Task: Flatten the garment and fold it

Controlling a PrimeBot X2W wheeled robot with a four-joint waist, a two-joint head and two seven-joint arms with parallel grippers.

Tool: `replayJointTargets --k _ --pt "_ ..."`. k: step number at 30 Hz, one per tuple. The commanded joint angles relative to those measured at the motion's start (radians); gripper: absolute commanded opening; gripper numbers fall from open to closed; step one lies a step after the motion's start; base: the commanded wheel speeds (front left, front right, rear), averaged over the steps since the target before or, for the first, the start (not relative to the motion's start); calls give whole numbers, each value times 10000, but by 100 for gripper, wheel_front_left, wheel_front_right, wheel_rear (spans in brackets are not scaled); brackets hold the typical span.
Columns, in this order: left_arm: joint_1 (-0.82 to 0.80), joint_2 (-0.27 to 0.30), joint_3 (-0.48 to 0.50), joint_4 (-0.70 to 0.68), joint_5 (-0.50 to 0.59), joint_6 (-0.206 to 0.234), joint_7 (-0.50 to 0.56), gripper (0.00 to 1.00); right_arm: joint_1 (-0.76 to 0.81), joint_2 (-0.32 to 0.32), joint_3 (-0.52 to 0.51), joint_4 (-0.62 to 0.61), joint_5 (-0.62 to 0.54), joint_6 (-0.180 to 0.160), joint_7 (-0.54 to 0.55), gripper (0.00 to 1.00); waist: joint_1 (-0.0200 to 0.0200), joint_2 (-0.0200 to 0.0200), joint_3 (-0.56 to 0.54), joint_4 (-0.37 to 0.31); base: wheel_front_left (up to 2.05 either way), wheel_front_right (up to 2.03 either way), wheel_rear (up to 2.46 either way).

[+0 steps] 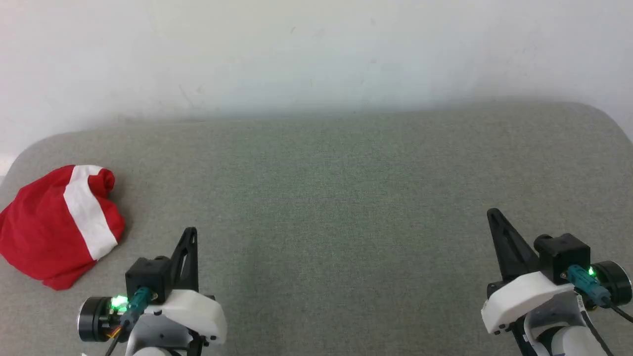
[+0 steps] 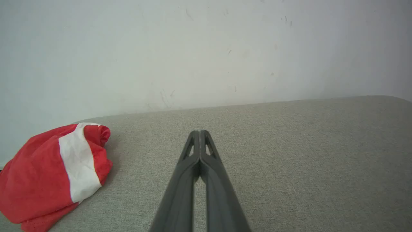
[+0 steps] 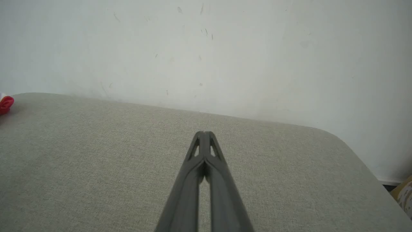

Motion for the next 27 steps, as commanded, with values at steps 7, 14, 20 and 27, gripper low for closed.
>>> replayJointTargets --k 7,14,20,27 --pt "-94 -49 -7 22 66 -18 1 0 143 40 -3 -68 -74 -21 5 0 0 0 0 0 0 0 0" --pt "-94 -49 -7 22 66 -18 1 0 143 40 -3 -68 -74 -21 5 0 0 0 0 0 0 0 0" --pt "2 2 0 -2 -2 0 -1 100 -5 -4 -1 8 4 0 -1 100 0 0 0 0 0 0 0" --pt "-80 1 -63 44 12 118 -134 100 -44 -3 -123 0 41 -1 -136 100 0 0 24 3 0 0 0"
